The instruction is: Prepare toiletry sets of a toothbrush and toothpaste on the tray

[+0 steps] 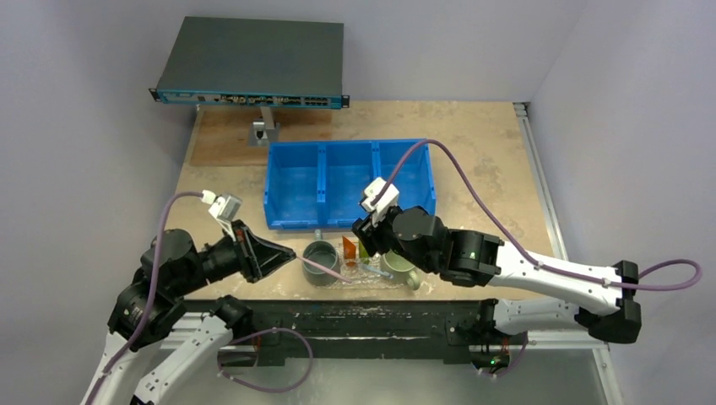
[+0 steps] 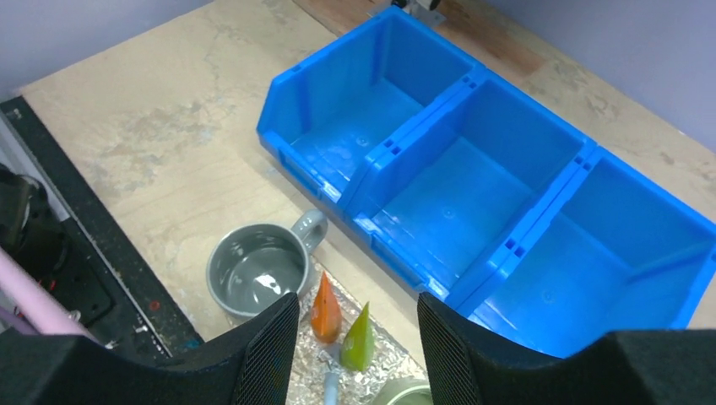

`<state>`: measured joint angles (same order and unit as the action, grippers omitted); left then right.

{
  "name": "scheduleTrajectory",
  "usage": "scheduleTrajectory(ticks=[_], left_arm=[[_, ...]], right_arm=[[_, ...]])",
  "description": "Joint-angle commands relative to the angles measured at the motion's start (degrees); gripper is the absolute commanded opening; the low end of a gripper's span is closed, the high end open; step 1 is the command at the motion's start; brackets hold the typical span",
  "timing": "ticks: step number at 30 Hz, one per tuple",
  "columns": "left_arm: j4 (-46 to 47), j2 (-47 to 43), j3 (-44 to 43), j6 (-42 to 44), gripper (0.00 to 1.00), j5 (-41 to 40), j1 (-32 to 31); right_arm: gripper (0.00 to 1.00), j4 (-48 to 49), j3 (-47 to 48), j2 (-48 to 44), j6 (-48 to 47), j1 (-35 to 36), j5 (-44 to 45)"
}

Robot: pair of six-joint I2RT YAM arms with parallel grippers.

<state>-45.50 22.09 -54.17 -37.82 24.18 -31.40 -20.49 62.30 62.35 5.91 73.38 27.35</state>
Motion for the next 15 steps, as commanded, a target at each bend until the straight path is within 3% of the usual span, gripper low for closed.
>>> scheduleTrajectory(ticks=[1, 6, 12, 15], left_arm=[[1.5, 3.0, -2.4, 1.5, 0.0, -2.1, -1.9], [1.8, 7.4, -4.2, 1.6, 0.0, -11.7, -10.7], [-1.6, 16.9, -10.9, 3.3, 0.0, -40.3, -36.9], [-3.3, 21.9, -14.5, 4.0, 0.0, -48.2, -43.5]], right_arm=[[0.56, 2.7, -1.0, -0.6, 2.7, -2.9, -1.2], [0.57, 4.1, -2.7, -1.9, 3.8, -6.1, -1.7], [0.58, 5.0, -4.7, -3.0, 4.0, -8.5, -3.2], [0.58, 5.1, -5.5, -3.7, 4.0, -8.8, -3.5]])
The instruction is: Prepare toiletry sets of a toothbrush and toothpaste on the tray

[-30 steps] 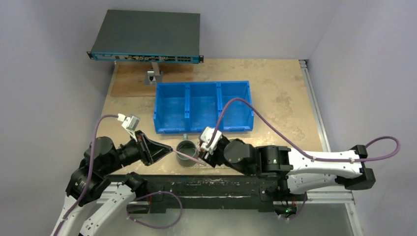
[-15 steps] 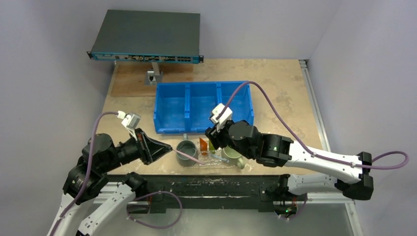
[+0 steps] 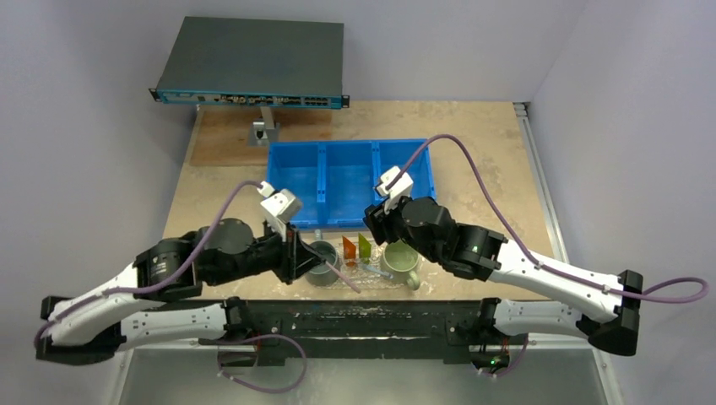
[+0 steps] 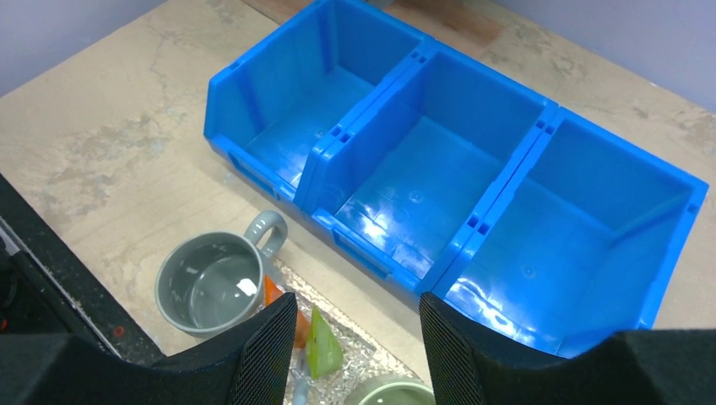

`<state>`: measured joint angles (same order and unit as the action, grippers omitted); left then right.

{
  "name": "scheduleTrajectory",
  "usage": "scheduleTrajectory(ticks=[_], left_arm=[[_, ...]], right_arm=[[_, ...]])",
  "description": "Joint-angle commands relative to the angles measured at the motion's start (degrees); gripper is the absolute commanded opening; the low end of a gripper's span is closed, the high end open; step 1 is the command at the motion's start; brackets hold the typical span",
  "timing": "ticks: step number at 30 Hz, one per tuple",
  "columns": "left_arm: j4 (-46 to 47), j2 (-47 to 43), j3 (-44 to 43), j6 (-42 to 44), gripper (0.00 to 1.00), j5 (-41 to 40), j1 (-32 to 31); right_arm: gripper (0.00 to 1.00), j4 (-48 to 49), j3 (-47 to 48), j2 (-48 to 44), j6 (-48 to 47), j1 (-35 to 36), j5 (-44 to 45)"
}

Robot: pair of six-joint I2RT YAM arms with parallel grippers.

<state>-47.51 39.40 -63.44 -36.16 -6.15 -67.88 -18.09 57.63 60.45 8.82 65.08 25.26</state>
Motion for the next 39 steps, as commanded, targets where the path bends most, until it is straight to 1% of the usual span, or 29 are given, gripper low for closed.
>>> scheduleTrajectory(ticks=[1, 6, 11, 18, 27, 32, 39], left_arm=[[-1.3, 6.0, -6.0, 2.6, 0.0, -19.5, -8.5], [-1.1, 9.6, -7.5, 2.5, 0.0, -26.1, -13.9], [-2.1, 12.9, -8.9, 1.8, 0.0, -35.0, -19.7], [-2.8, 15.4, -7.9, -1.4, 0.0, -41.7, -25.2], [-4.1, 16.4, -4.7, -5.7, 0.0, -47.1, -26.8], [-4.4, 16.2, -2.3, -8.4, 0.0, -48.1, -26.8], [0.8, 15.3, 1.9, -8.1, 0.0, -48.1, -26.8]], right_arm=[[0.58, 2.7, -1.0, -2.0, 1.2, -0.5, -1.5], [0.58, 3.1, -2.9, -3.3, 1.5, -0.9, -1.0], [0.6, 4.6, -5.0, -4.7, 1.9, -2.2, -0.8], [0.6, 6.7, -7.0, -5.6, 2.3, -4.3, -2.2], [0.6, 8.1, -8.7, -5.9, 2.6, -5.3, -3.2], [0.6, 8.3, -9.2, -6.0, 2.8, -5.7, -3.5], [0.61, 8.5, -9.4, -5.6, 3.0, -5.9, -4.0]])
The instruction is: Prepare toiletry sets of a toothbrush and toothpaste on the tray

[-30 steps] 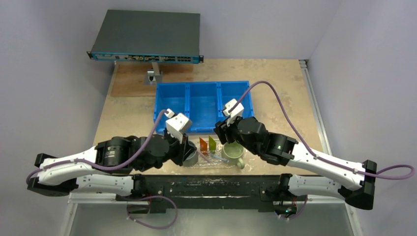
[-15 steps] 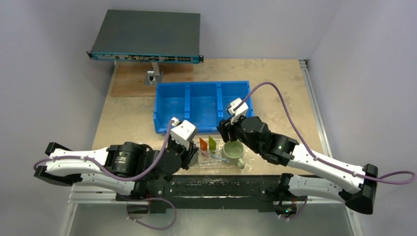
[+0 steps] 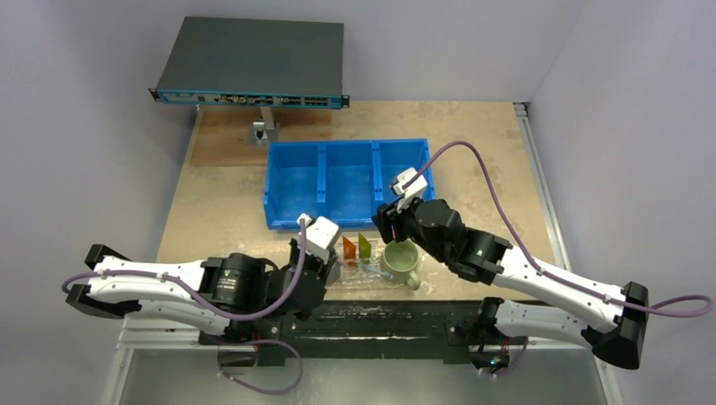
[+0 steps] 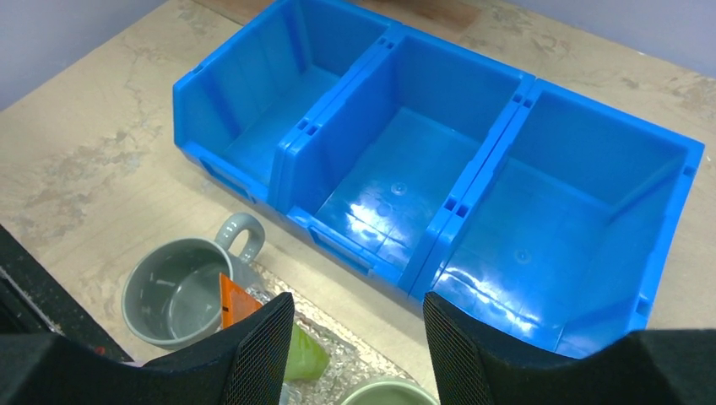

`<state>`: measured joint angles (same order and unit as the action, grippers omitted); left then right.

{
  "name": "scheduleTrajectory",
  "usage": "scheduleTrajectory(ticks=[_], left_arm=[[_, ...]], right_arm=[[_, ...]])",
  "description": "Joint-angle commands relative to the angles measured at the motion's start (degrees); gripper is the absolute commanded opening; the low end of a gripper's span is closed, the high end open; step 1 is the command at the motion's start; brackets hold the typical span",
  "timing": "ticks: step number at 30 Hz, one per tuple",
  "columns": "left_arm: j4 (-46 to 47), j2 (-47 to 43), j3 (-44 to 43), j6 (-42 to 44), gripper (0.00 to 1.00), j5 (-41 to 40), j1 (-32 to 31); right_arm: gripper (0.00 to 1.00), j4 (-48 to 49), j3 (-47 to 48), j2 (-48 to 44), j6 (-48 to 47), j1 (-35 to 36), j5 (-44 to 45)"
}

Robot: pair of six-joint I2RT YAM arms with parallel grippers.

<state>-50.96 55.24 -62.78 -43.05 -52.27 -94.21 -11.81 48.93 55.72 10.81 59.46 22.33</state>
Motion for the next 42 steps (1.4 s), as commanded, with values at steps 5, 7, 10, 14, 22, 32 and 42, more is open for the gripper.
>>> scheduleTrajectory(ticks=[5, 7, 10, 14, 22, 32, 42], left_arm=[[5.3, 1.5, 2.0, -2.0, 0.0, -1.7, -0.4], [6.7, 2.0, 2.7, -2.0, 0.0, -1.5, -0.4], [7.5, 2.6, 3.6, -2.3, 0.0, -1.9, -0.4], [8.3, 3.3, 4.4, -2.4, 0.0, -2.3, -0.4], [12.6, 3.1, 8.9, -3.4, 0.0, -3.4, -0.4], [18.3, 4.6, 13.5, -3.1, 0.0, -5.7, -0.4], [19.4, 8.1, 14.0, -4.8, 0.0, -7.9, -0.9]], right_arm=[[0.61, 2.1, -0.8, -0.7, 1.3, -0.4, -1.2], [0.61, 1.9, -0.8, -0.8, 1.4, -0.4, -1.1], [0.61, 1.6, -0.8, -1.0, 1.5, -0.4, -1.0], [0.61, 1.3, -1.0, -1.1, 1.7, -0.5, -1.0], [0.61, 1.4, -1.6, -1.2, 2.0, -0.5, -0.9], [0.61, 1.2, -2.0, -0.6, 2.1, -0.5, -0.4], [0.61, 1.2, -2.2, -0.3, 2.2, -0.5, -0.2]])
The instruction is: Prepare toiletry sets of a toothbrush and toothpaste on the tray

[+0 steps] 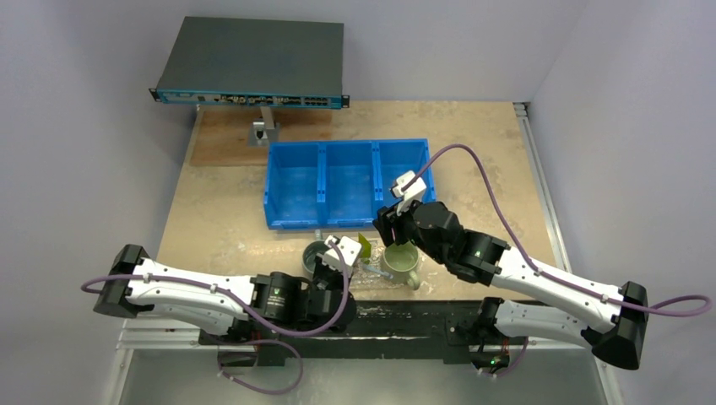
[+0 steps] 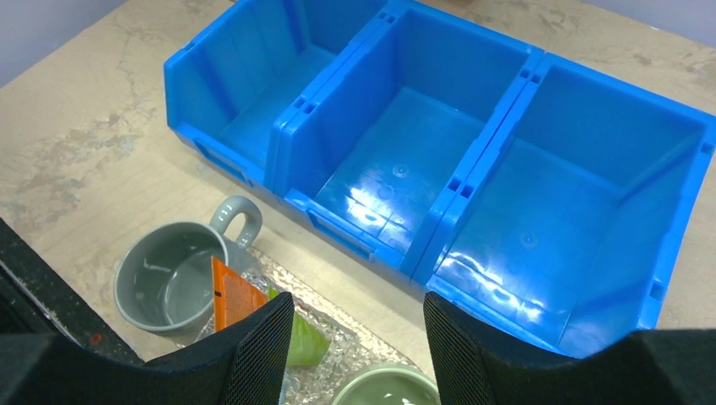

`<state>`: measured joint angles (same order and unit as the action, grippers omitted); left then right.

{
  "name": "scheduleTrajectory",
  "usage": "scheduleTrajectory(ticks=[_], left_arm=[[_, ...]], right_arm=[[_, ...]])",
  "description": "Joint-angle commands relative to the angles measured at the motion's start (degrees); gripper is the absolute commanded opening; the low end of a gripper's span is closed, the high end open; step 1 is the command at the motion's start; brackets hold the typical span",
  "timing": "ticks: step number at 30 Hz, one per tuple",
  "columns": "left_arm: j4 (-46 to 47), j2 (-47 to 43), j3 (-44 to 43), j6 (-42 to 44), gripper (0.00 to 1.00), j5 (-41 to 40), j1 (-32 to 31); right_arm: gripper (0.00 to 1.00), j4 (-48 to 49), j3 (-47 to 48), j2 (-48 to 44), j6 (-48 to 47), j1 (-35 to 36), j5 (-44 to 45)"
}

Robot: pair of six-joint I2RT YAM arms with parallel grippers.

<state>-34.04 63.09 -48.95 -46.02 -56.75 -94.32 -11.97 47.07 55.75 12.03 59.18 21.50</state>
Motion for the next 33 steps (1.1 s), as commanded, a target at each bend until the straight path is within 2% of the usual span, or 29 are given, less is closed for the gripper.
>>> scheduleTrajectory(ticks=[1, 20, 28, 33], left_arm=[[2.5, 0.5, 0.2, -1.9, 0.0, -3.7, -0.7], [-1.0, 4.5, 1.3, -7.9, 0.0, -6.2, -2.1], [-5.9, 6.8, -1.1, -11.6, 0.0, -6.7, -2.5], [-8.3, 7.8, -2.5, -13.1, 0.09, -7.1, -3.3]], right_arm=[[0.61, 1.3, -0.4, -0.3, 1.0, -0.2, 0.6], [0.63, 1.6, -1.2, 0.6, 1.5, -0.2, 0.5], [0.65, 1.7, -1.9, 0.5, 1.9, -0.2, 0.6], [0.66, 2.0, -2.4, 0.5, 2.0, -0.2, 0.5]])
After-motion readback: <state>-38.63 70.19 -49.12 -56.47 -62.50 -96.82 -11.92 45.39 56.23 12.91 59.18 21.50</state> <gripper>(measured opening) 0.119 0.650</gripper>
